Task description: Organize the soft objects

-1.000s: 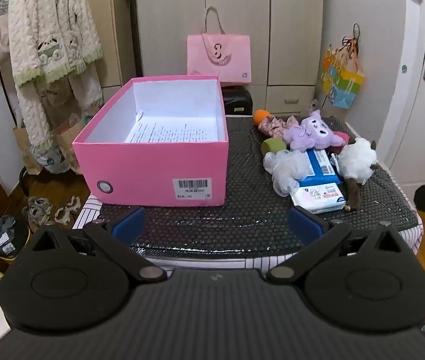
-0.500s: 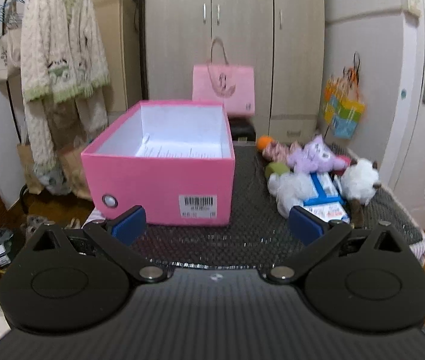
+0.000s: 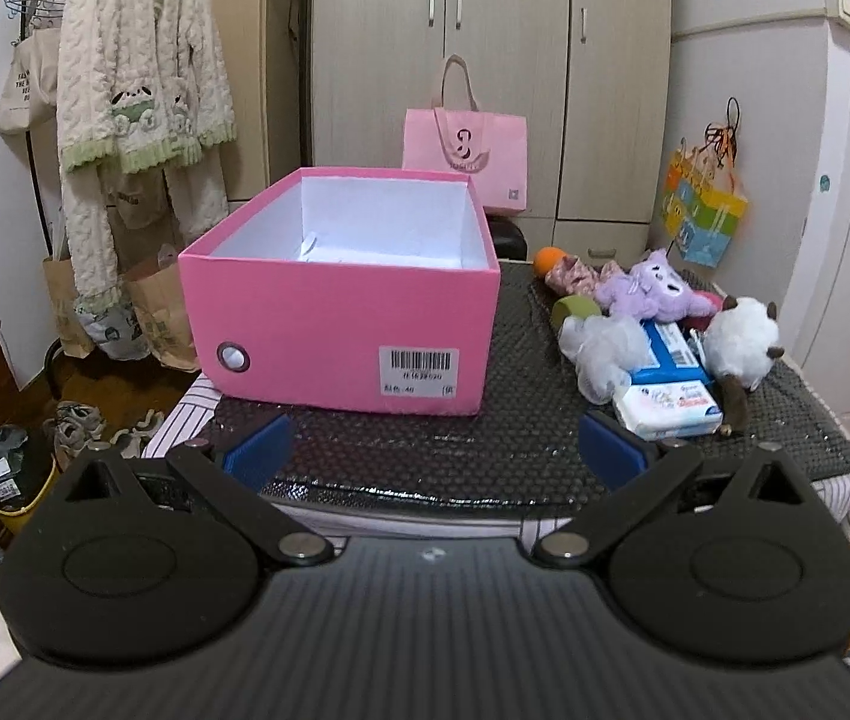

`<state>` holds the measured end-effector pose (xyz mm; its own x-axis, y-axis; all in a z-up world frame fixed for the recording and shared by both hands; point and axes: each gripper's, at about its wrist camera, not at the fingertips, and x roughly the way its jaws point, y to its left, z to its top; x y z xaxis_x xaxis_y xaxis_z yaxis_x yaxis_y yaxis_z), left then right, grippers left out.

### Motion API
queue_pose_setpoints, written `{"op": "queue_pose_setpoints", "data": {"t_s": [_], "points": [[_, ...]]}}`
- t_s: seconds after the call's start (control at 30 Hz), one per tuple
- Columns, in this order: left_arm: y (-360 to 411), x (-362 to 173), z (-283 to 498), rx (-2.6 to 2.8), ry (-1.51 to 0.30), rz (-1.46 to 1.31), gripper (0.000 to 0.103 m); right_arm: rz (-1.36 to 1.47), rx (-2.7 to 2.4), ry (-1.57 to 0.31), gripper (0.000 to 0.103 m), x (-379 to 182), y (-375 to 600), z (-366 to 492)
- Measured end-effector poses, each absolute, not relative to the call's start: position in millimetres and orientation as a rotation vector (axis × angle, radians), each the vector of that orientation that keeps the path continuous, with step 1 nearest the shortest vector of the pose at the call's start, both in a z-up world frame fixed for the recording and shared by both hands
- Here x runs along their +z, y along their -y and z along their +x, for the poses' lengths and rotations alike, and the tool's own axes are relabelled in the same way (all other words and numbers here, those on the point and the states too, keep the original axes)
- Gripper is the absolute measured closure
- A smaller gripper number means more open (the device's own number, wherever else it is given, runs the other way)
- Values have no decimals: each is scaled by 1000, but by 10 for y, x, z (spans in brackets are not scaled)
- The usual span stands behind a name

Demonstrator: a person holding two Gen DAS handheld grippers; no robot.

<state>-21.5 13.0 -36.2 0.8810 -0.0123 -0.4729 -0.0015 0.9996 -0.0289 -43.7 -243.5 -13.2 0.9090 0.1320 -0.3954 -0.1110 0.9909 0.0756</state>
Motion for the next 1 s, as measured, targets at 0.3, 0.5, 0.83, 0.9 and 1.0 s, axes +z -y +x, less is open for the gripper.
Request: {"op": "queue_pose_setpoints", "data": {"t_s": [0.3,0.5,0.83,0.9,1.0], "points": [[-103,-376,-244,5,-487,0,0,52,129,-409,1,-156,2437,-453],[-67,-377,-266,10,-467,27,0,66,142,-399,1,-174,2456,-445],[-76,-391,-242,12,-460,11,0,91,174,-381,1,-218,2466,-424],[-71,-386,-240,13,-451,12,0,91,176,-371,1,-219,2465,-429],[-69,-384,-248,9,-430,16,0,85,170,-353,1,-226,2456,-444]]}}
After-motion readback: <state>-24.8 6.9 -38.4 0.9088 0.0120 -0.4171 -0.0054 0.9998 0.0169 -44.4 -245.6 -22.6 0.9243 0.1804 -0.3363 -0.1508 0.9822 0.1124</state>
